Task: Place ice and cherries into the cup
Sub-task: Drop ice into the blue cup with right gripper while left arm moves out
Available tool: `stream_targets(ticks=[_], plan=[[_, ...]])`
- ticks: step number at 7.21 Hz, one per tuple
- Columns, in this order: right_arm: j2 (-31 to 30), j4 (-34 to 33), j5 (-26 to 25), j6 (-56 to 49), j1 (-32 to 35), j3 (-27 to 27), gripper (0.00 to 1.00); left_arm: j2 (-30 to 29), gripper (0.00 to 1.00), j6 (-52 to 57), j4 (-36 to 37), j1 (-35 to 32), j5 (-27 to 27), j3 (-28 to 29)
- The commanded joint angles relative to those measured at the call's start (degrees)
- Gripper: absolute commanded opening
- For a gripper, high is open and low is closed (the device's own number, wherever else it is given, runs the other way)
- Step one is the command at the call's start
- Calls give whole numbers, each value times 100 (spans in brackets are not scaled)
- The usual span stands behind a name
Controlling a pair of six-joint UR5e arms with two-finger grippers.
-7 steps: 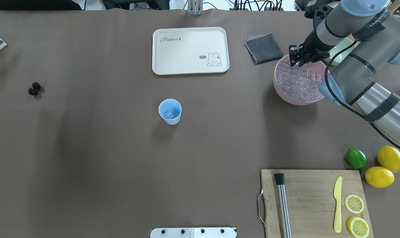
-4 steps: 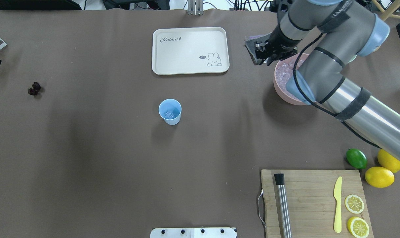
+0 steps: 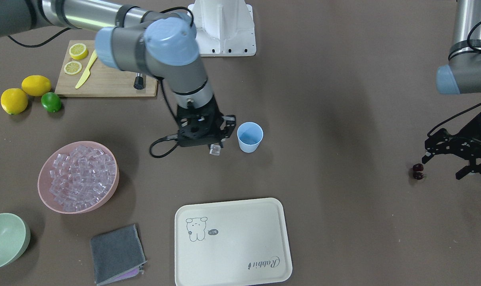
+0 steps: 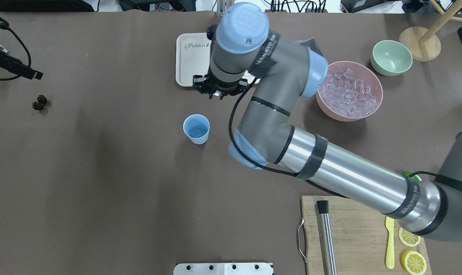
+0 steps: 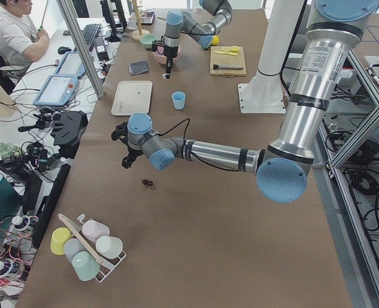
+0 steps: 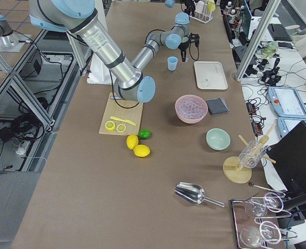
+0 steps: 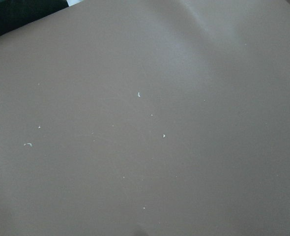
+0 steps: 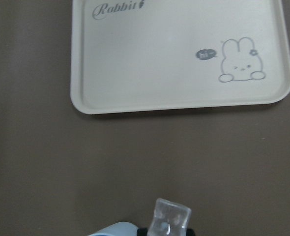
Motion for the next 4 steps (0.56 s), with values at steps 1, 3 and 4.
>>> stream_targets(ticks=[1, 3, 4], plan=[[388, 81, -697, 231, -457, -449, 0, 25, 98, 11, -37, 39, -6, 86], [301, 108, -727, 222, -598, -468, 1, 43, 98, -7, -37, 40, -6, 60], [178, 221, -735, 240, -703, -433, 2, 35, 98, -16, -45, 40, -6, 43]])
